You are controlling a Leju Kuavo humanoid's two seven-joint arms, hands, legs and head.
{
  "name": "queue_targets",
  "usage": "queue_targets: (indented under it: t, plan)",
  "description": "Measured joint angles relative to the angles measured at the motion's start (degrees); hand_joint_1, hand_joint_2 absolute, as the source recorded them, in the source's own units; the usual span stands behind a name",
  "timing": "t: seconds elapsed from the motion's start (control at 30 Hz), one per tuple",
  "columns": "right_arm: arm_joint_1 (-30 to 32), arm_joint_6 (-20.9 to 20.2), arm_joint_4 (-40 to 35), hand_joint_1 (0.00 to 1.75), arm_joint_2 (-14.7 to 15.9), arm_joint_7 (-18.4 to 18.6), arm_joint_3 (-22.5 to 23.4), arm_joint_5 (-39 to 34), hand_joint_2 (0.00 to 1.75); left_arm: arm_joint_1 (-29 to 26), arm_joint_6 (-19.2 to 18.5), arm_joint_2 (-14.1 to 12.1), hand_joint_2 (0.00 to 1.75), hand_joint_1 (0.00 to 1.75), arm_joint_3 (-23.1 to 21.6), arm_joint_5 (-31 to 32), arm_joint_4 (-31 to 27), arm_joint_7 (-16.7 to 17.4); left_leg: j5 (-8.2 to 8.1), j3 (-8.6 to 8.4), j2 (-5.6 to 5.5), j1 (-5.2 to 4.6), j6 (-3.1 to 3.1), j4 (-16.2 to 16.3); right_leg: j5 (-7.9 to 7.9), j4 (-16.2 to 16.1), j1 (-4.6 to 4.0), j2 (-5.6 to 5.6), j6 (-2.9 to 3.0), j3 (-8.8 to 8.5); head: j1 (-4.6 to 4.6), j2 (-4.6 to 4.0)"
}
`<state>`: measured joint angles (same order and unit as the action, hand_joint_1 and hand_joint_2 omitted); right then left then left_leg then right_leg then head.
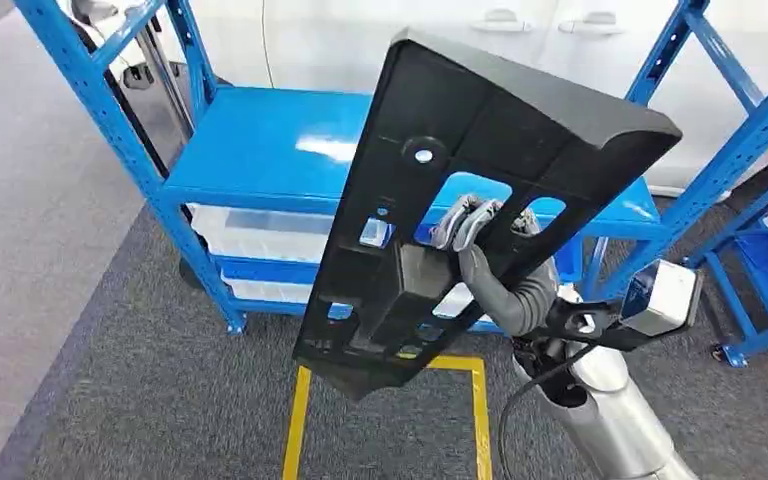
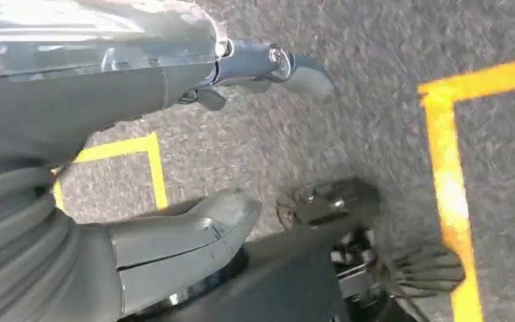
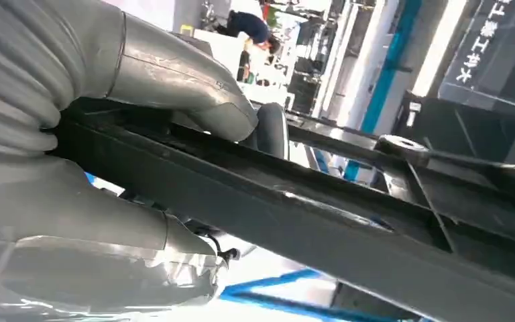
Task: Take the parts from the cabinet and place them on the table.
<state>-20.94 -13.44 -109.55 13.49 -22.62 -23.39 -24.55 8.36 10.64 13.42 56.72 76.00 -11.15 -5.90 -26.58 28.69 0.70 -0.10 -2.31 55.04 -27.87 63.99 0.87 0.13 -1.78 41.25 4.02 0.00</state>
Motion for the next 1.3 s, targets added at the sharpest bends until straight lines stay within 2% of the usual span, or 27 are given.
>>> queue_targets:
  t: [0.03, 0.07, 0.13, 0.2, 0.23, 0.27, 0.3, 0.4, 0.43, 0.47, 0.53, 0.57, 0.6, 0.67, 0.73, 0.77, 0.8, 0.9, 0.93, 0.97, 1.03, 1.1, 1.13, 1.2, 1.23, 1.27, 1.3]
  plan:
    - [0.33, -0.07, -0.07, 1.75, 0.02, -0.02, 0.0, 0.04, 1.75, -0.01, -0.04, 0.02, 1.75, 0.0, 0.0, 0.0, 0.0, 0.0, 0.69, 0.93, 0.06, -0.06, -0.03, 0.03, -3.11, 4.34, 0.05, 0.0, -0.22, 0.84, 0.0, 0.0]
    - [0.68, -0.11, -0.09, 1.75, 0.22, -0.13, 0.0, 0.07, 1.75, -0.05, -0.13, 0.0, 1.75, 0.0, 0.0, -0.04, 0.0, 0.0, 1.46, 1.95, 0.12, -0.08, 0.01, 0.18, -4.68, 8.47, 0.09, 0.0, -0.49, 1.42, 0.0, 0.0]
    - [1.17, -0.26, -0.09, 1.75, 0.66, -0.26, 0.02, 0.09, 1.75, -0.14, -0.2, 0.0, 1.75, 0.0, 0.0, -0.09, 0.0, 0.0, 2.71, 4.23, 0.19, -0.06, 0.24, 0.76, -1.66, 11.63, 0.25, -0.01, -0.76, 0.43, 0.0, 0.0]
    - [1.24, -0.48, -0.09, 1.75, 0.94, -0.46, 0.07, 0.09, 1.75, -0.17, -0.28, 0.02, 1.75, 0.0, 0.0, -0.3, 0.0, 0.0, 3.54, 6.37, 0.23, 0.01, 0.57, 1.77, 2.01, 6.0, 0.5, -0.13, -0.79, -4.82, 0.0, 0.0]
    - [1.24, -0.59, -0.13, 1.75, 1.03, -0.61, 0.13, 0.09, 1.75, -0.16, -0.28, 0.0, 1.75, 0.0, 0.0, -0.35, 0.0, 0.0, 3.8, 7.1, 0.22, 0.03, 0.84, 2.46, 1.69, 1.0, 0.54, -0.21, -0.72, -8.74, 0.02, 0.0]
    - [1.19, -0.63, -0.24, 1.75, 1.07, -0.66, 0.2, 0.09, 1.75, -0.12, -0.28, 0.0, 1.75, 0.0, 0.0, -0.37, 0.0, 0.0, 3.97, 7.86, 0.15, -0.3, 1.11, 3.14, -1.32, -4.32, 0.25, -0.24, -0.51, -12.27, 0.0, 0.0]
    - [1.26, -0.7, -0.42, 1.75, 1.09, -0.83, 0.26, 0.07, 1.75, -0.13, -0.28, 0.0, 1.75, 0.0, 0.0, -0.37, 0.0, 0.0, 4.3, 8.08, 0.13, -0.27, 1.45, 3.45, -2.33, -6.05, 0.03, -0.06, 0.26, -13.13, 0.02, 0.0]
    - [1.37, -0.81, -0.42, 1.75, 1.11, -0.96, 0.28, 0.07, 1.75, -0.28, -0.31, 0.0, 1.75, 0.0, 0.0, -0.37, 0.0, 0.0, 5.8, 8.39, 0.1, -0.31, 2.45, 3.11, -1.1, -6.11, 0.02, -0.14, 1.54, -11.98, 0.0, 0.0]
    - [1.36, -0.83, -0.39, 1.75, 1.14, -0.96, 0.28, 0.07, 1.75, -0.39, -0.31, -0.02, 1.75, 0.0, 0.0, -0.37, 0.0, 0.0, 4.54, 8.79, -0.14, 0.05, 2.79, 3.68, -0.31, -6.3, 0.33, -0.49, 2.08, -11.51, 0.0, 0.0]
    - [1.36, -0.83, -0.39, 1.75, 1.14, -0.96, 0.28, 0.09, 1.75, -0.4, -0.31, -0.02, 1.75, 0.0, 0.0, -0.39, 0.0, 0.02, 1.24, 9.73, -0.24, 0.08, 3.17, 5.66, 0.36, -6.3, 0.31, -0.45, 2.63, -10.7, 0.0, 0.0]
    - [1.38, -0.81, -0.39, 1.75, 1.14, -0.96, 0.28, 0.09, 1.75, -0.5, -0.33, -0.02, 1.75, 0.0, 0.0, -0.39, 0.0, 0.02, -5.62, 12.0, -0.24, 0.35, 3.71, 13.74, 1.74, -6.26, 0.25, -0.43, 2.8, -8.97, 0.0, 0.0]
    - [1.43, -0.81, -0.39, 1.75, 1.14, -0.96, 0.28, 0.09, 1.75, -0.48, -0.33, -0.02, 1.75, 0.0, 0.0, -0.39, 0.0, 0.02, -7.56, 12.89, -0.23, 0.41, 3.91, 18.13, 2.43, -6.21, 0.24, -0.42, 2.76, -8.0, 0.02, 0.0]
    - [1.55, -0.81, -0.39, 1.75, 1.14, -0.96, 0.28, 0.09, 1.75, -0.47, -0.33, -0.02, 1.75, 0.0, 0.0, -0.39, 0.0, 0.02, -7.54, 13.02, -0.24, 0.45, 4.0, 20.9, 3.12, -6.13, 0.24, -0.41, 2.67, -7.06, 0.02, 0.0]
    - [1.68, -1.01, -0.39, 1.75, 1.14, -0.96, 0.28, 0.04, 1.75, -0.47, -0.33, -0.04, 1.75, 0.0, 0.0, -0.39, 0.0, -0.04, -3.66, 10.04, -0.24, 0.58, 3.99, 19.24, 4.3, -5.93, 0.27, -0.32, 2.34, -5.32, 0.02, 0.0]
    - [1.81, -2.07, -0.39, 1.75, 1.4, -0.96, 0.35, -0.7, 1.75, -0.43, -0.26, -0.04, 1.75, 0.0, 0.0, -0.52, 0.0, -0.7, -0.83, 3.33, -1.52, 0.65, 3.33, 10.25, 5.18, -5.83, 0.3, 0.68, 1.68, -4.0, 0.02, 0.0]
    - [1.86, -2.6, -0.39, 1.75, 1.44, -0.96, 0.44, -0.96, 1.75, -0.42, -0.13, -0.11, 1.75, 0.0, 0.0, -0.57, 0.0, -0.79, -2.74, -0.66, -3.66, 0.66, 2.72, 4.84, 5.68, -5.78, 0.24, 0.79, 1.41, -3.53, 0.02, 0.0]
    - [1.89, -3.17, -0.42, 1.75, 1.51, -0.83, 0.57, -1.14, 1.75, -0.51, -0.07, -0.09, 1.75, 0.0, 0.0, -0.59, 0.0, -0.85, -4.02, -2.51, -3.81, 0.67, 2.72, 0.8, 6.24, -5.67, 0.17, 1.03, 1.09, -3.33, 0.02, 0.0]
    - [1.93, -4.39, -0.42, 1.75, 1.51, 0.08, 0.96, -2.01, 1.75, -0.62, -0.07, -0.09, 1.75, 0.0, 0.02, -0.72, 0.0, -0.61, -3.16, -1.64, -2.65, 0.24, 2.0, 1.24, 7.98, -6.56, 0.25, 2.41, -0.15, -3.22, -0.02, 0.0]
    - [1.89, -4.63, -0.39, 1.75, 1.55, 0.61, 1.18, -2.25, 1.75, -0.56, -0.09, -0.02, 1.75, 0.0, 0.02, -0.74, 0.0, -0.57, -2.41, -1.65, -1.85, 0.91, 1.47, 0.7, 8.08, -6.58, 0.51, 2.65, -0.45, -2.83, 0.0, 0.0]
    - [1.67, -4.81, -0.39, 1.75, 1.57, 1.13, 1.4, -2.6, 1.75, -0.36, -0.11, -0.02, 1.75, 0.0, 0.02, -0.81, 0.0, -0.5, -1.92, -1.31, -1.26, 0.76, 1.01, 0.7, 6.09, -4.93, 0.36, 1.58, -0.6, -1.99, -0.02, 0.0]
    - [1.11, -5.16, -0.37, 1.75, 1.53, 1.66, 1.44, -3.15, 1.75, -0.36, -0.09, -0.02, 1.75, 0.0, 0.02, -0.96, 0.0, -0.48, -1.24, -0.38, -0.04, 0.47, 0.45, 0.8, 0.47, 4.1, 0.42, 0.54, -0.94, 1.57, -0.02, 0.0]
    - [0.99, -5.22, -0.16, 1.75, 1.53, 2.23, 1.51, -3.43, 1.75, -0.51, 0.0, -0.02, 1.75, 0.0, 0.04, -1.07, 0.0, -0.48, -0.79, 0.43, 0.99, 0.24, 0.41, 1.01, -2.38, 11.58, 0.45, 0.34, -1.22, 3.97, -0.02, 0.0]
    - [0.99, -5.22, 0.0, 1.75, 1.53, 2.27, 1.53, -3.48, 1.75, -0.51, 0.02, -0.02, 1.75, 0.0, 0.04, -1.07, 0.0, -0.48, -0.68, 0.8, 1.45, 0.21, 0.47, 1.19, -1.95, 11.59, 0.44, 0.18, -1.21, 3.41, 0.0, 0.0]
    - [0.85, -5.22, 0.09, 1.75, 1.53, 2.27, 1.64, -3.5, 1.75, -0.49, 0.02, -0.02, 1.75, 0.0, 0.04, -1.07, 0.0, -0.48, -0.68, 1.18, 2.41, 0.2, 0.53, 1.65, 1.43, 4.12, 0.41, -0.36, -0.95, -1.87, -0.02, 0.0]
    - [0.62, -5.25, 0.07, 1.75, 1.53, 2.27, 1.66, -3.5, 1.75, -0.46, 0.02, -0.02, 1.75, 0.0, 0.04, -1.07, 0.0, -0.48, -0.81, 1.18, 2.87, 0.15, 0.71, 1.9, 3.41, -1.56, 0.32, -1.41, -0.64, -5.38, -0.02, 0.0]
    - [0.28, -5.25, 0.11, 1.75, 1.53, 2.27, 1.7, -3.5, 1.75, -0.46, 0.02, 0.0, 1.75, 0.0, 0.04, -1.07, 0.0, -0.48, -0.96, 1.3, 3.25, 0.02, 0.94, 2.02, 2.65, -4.96, -0.12, -3.87, -0.09, -7.17, -0.02, 0.0]
    - [-0.01, -5.25, 0.13, 1.75, 1.51, 2.3, 1.7, -3.5, 1.75, -0.44, 0.02, 0.04, 1.75, 0.0, 0.04, -1.07, 0.0, -0.48, -0.97, 1.61, 3.52, -0.42, 1.28, 2.54, 2.98, -5.57, -0.8, -4.4, 0.56, -7.17, 0.0, 0.0]
